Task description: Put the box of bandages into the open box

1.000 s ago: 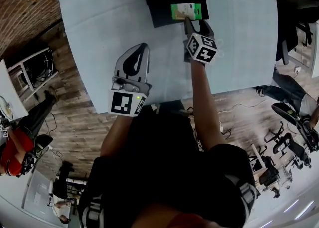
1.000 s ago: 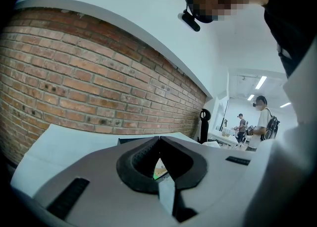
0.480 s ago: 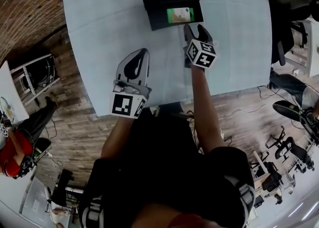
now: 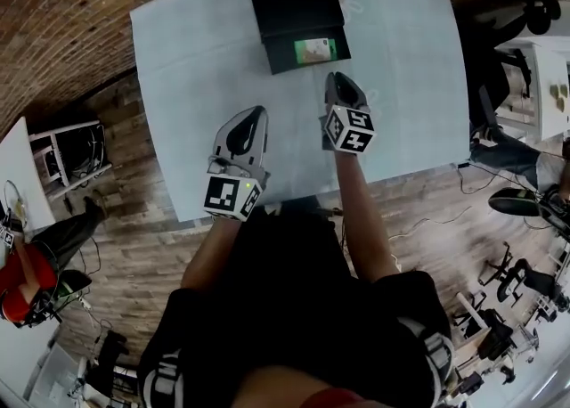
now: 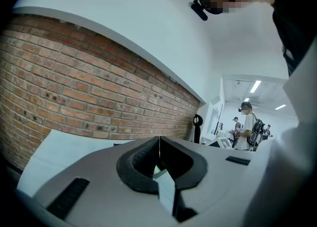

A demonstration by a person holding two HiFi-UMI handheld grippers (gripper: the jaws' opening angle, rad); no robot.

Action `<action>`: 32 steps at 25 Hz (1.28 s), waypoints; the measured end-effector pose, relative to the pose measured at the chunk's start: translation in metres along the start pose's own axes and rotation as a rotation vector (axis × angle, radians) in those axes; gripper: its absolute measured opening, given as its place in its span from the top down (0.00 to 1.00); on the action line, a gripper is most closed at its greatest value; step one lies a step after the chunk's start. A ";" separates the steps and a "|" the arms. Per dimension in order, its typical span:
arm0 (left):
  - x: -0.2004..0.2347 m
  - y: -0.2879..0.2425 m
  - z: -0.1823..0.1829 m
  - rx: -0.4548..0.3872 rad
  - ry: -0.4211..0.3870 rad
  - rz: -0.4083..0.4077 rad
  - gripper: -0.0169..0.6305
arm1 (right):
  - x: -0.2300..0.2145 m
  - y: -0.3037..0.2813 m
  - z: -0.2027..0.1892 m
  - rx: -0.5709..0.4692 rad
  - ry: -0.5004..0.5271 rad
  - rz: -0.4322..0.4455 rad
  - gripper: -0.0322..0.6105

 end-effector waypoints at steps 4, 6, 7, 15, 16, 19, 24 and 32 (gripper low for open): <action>-0.003 0.019 0.007 -0.017 0.006 -0.020 0.92 | 0.027 0.037 0.004 -0.045 0.027 0.033 0.87; -0.002 0.027 0.010 -0.023 0.003 -0.024 0.92 | 0.039 0.054 0.004 -0.062 0.040 0.049 0.88; -0.002 0.032 0.011 -0.026 0.001 -0.024 0.92 | 0.045 0.062 0.005 -0.069 0.045 0.057 0.88; 0.003 0.069 0.016 -0.051 0.005 -0.011 0.92 | 0.089 0.130 -0.005 -0.151 0.042 0.139 0.89; 0.003 0.072 0.016 -0.053 0.001 -0.010 0.92 | 0.094 0.138 -0.007 -0.164 0.041 0.149 0.89; 0.004 0.086 0.015 -0.057 -0.003 -0.003 0.92 | 0.112 0.159 -0.013 -0.194 0.039 0.174 0.89; 0.009 0.097 0.013 -0.063 -0.004 0.010 0.92 | 0.131 0.172 -0.017 -0.195 0.067 0.215 0.90; 0.013 0.093 0.019 -0.091 -0.009 0.012 0.92 | 0.136 0.172 -0.012 -0.199 0.087 0.235 0.91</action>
Point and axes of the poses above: the fingertips, and each gripper's own axes: y backward along the fingers, x to its left, z out of its top, the point moved 10 cm from there along y, backward along the fingers, and after that the axes turned 11 degrees about -y, right-handed, at the moved point
